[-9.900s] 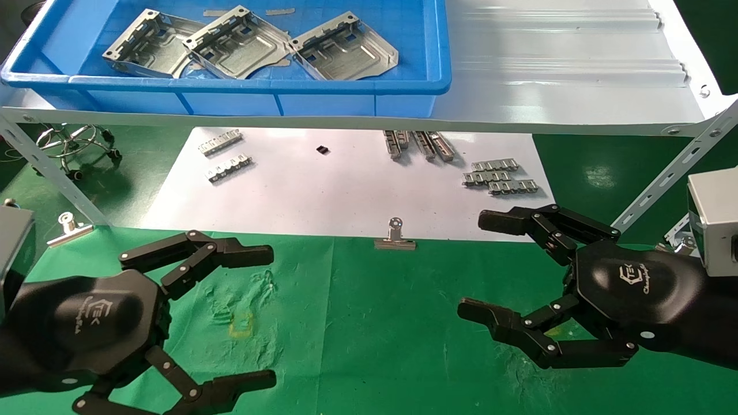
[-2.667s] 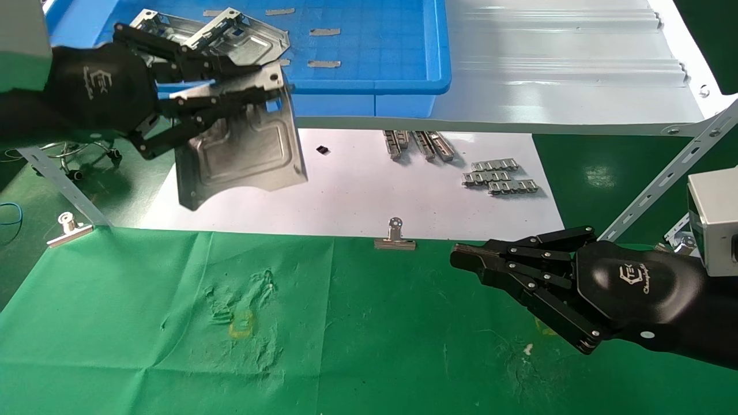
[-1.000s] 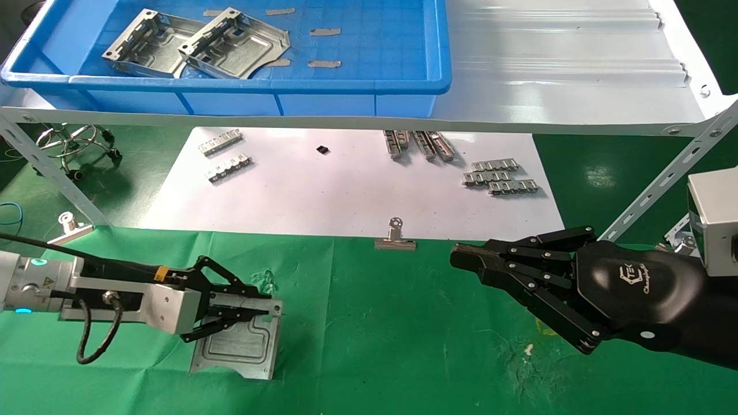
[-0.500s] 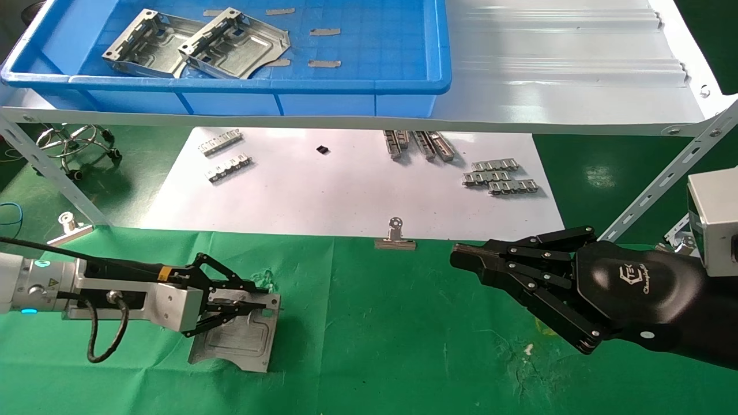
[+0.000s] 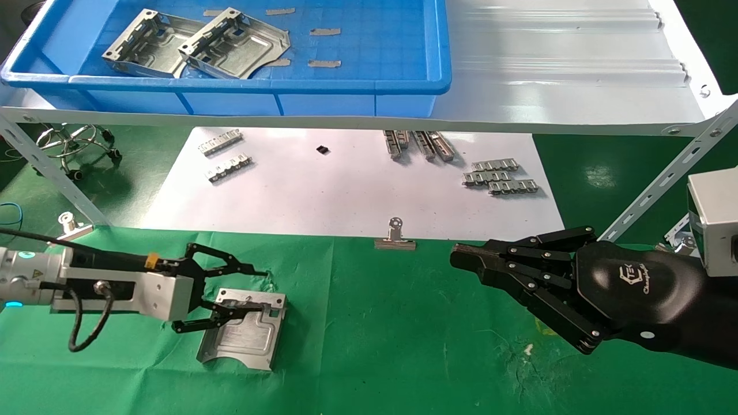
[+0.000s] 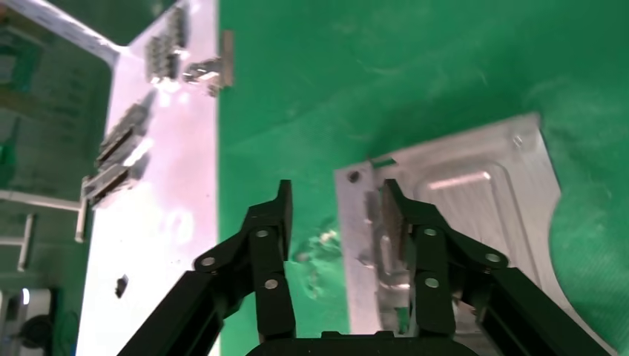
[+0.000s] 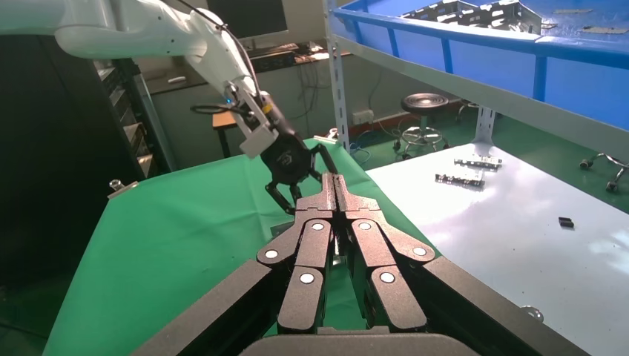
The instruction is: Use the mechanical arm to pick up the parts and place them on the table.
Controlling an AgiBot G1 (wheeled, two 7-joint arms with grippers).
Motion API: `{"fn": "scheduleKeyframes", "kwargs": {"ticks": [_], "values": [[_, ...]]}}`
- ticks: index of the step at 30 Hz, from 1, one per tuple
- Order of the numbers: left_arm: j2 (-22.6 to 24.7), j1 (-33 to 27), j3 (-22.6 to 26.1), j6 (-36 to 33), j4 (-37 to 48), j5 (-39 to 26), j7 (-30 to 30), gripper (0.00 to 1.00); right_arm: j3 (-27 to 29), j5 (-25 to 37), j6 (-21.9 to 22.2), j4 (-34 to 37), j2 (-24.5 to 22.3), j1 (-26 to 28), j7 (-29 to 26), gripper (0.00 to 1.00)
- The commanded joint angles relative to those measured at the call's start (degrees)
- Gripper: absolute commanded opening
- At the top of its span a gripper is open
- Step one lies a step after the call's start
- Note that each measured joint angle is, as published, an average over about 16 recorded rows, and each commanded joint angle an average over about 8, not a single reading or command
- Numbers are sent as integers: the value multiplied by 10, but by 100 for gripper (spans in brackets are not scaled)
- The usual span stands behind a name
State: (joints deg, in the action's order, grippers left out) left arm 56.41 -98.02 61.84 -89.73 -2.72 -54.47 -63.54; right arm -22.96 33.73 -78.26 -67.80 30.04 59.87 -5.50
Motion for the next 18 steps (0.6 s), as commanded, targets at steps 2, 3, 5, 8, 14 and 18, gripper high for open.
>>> {"fn": "scheduleKeyframes", "kwargs": {"ticks": [2, 3, 5, 8, 14, 18], "values": [[-5, -4, -5, -11, 1, 8, 19, 100, 0, 0, 0, 0, 0, 0, 0, 0], [-9, -4, -7, -14, -5, 12, 32, 100, 0, 0, 0, 0, 0, 0, 0, 0], [-19, -2, -11, -17, -22, 22, 58, 100, 0, 0, 0, 0, 0, 0, 0, 20], [-28, 2, -16, -20, -41, 30, 90, 100, 0, 0, 0, 0, 0, 0, 0, 57], [-41, 26, -48, -17, -88, 37, 145, 100, 0, 0, 0, 0, 0, 0, 0, 100], [-54, 51, -78, -12, -133, 44, 188, 100, 0, 0, 0, 0, 0, 0, 0, 100]]}}
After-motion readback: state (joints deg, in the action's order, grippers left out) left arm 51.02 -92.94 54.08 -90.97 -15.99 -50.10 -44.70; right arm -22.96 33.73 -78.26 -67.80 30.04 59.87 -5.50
